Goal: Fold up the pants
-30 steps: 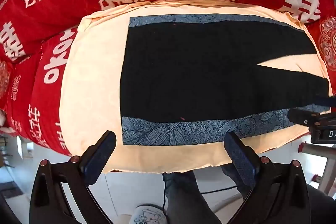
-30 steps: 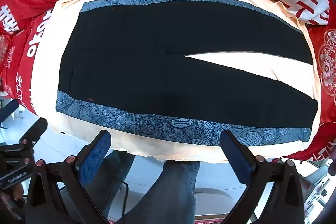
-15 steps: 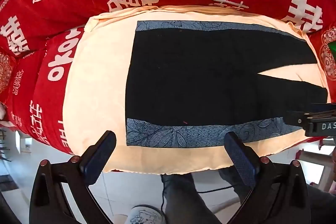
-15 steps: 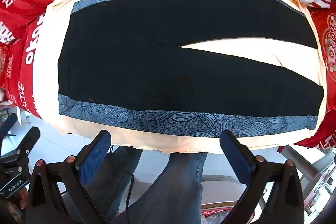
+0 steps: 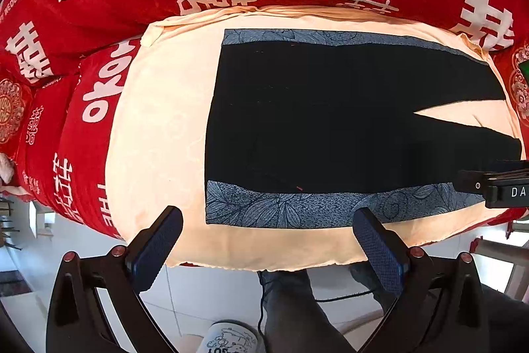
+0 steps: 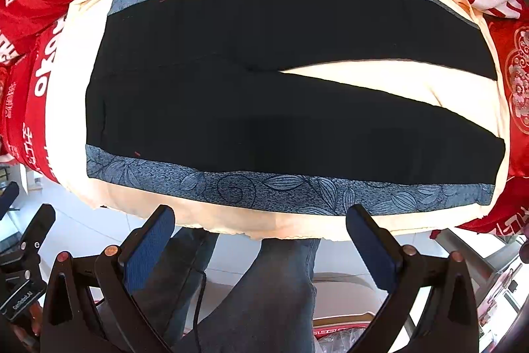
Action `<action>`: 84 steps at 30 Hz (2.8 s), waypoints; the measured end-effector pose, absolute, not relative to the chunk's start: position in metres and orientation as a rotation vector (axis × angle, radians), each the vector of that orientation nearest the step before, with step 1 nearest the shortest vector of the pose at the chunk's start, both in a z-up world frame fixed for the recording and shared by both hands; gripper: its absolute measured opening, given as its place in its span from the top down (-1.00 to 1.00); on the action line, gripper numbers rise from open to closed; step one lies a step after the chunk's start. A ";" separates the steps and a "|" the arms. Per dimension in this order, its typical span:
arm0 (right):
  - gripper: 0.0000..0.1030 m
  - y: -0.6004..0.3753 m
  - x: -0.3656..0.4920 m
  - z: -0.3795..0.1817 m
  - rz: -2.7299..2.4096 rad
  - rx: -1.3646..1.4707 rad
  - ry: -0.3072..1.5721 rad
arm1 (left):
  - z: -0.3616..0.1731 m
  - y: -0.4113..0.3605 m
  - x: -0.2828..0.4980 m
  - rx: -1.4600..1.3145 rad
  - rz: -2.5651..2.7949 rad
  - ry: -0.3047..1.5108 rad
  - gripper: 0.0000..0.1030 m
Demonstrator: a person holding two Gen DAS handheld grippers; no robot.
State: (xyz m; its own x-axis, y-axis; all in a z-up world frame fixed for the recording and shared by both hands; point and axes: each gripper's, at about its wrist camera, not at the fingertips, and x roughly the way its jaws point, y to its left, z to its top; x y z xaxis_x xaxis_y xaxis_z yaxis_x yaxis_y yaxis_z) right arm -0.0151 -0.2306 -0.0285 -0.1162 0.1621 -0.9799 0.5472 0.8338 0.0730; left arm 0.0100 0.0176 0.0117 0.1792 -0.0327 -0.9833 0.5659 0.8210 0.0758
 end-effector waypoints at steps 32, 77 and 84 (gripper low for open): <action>-1.00 -0.228 -0.020 -0.033 -0.362 0.565 1.699 | 0.012 0.022 0.010 0.492 -0.429 1.331 -1.00; -1.00 -0.250 -0.062 -0.031 -0.533 0.815 1.557 | 0.006 0.018 0.031 0.542 -0.428 1.333 -1.00; -1.00 -0.249 -0.068 -0.026 -0.591 0.911 1.478 | -0.005 0.025 0.048 0.537 -0.456 1.363 -1.00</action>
